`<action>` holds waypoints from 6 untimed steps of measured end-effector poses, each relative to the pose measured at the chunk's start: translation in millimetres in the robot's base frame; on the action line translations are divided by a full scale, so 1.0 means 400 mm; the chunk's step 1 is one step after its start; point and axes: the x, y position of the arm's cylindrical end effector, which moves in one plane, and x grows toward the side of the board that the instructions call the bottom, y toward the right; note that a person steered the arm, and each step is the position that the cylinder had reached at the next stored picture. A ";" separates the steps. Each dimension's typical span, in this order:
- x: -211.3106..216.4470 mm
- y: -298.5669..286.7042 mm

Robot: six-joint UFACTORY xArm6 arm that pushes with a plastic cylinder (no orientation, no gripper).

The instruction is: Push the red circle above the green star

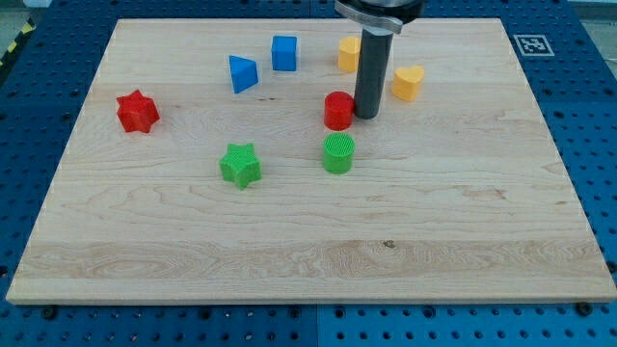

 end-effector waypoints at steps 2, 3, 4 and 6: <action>0.013 -0.085; 0.033 -0.124; 0.035 -0.175; 0.048 -0.256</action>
